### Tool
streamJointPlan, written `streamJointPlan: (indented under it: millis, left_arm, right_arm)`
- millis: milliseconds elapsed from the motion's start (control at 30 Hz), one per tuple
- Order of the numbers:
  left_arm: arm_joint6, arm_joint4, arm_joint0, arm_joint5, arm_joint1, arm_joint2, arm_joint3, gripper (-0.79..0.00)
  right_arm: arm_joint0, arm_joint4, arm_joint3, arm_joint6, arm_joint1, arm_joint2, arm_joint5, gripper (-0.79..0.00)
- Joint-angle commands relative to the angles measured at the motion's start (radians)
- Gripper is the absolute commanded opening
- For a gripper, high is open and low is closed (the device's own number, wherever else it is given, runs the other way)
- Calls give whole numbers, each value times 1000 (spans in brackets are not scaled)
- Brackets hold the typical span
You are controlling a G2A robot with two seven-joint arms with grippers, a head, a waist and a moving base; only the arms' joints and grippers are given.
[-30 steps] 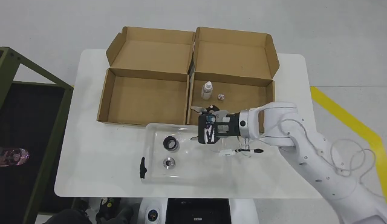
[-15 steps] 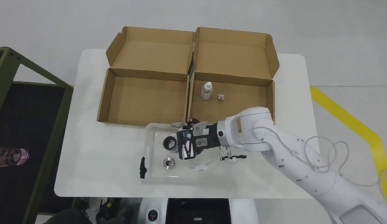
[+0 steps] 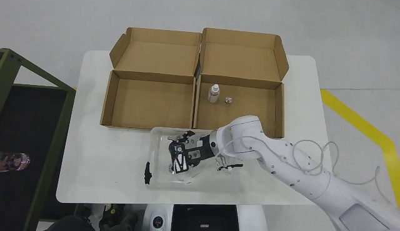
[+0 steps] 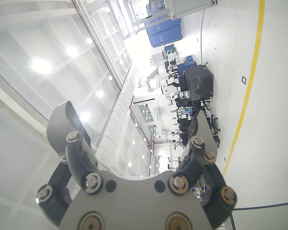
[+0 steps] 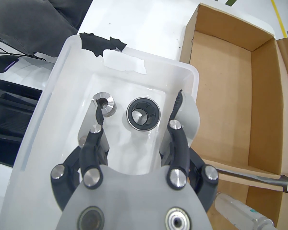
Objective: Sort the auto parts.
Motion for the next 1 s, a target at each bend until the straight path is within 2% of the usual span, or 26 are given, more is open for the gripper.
streamJointPlan:
  millis: [0, 33, 133, 567, 967]
  left_arm:
    - [0, 0, 0, 0, 0, 0, 0, 0]
    - [0, 0, 0, 0, 0, 0, 0, 0]
    - [0, 0, 0, 0, 0, 0, 0, 0]
    - [0, 0, 0, 0, 0, 0, 0, 0]
    - [0, 0, 0, 0, 0, 0, 0, 0]
  right_arm:
    - [8, -20, 9, 8, -7, -9, 8, -179]
    - [10, -27, 12, 5, -10, -13, 12, -160]
    - [15, -51, 23, 0, -20, -24, 23, -169]
    - [23, -112, 91, 0, -58, -60, 48, -299]
    - [23, -138, 138, -1, -85, -69, 50, -336]
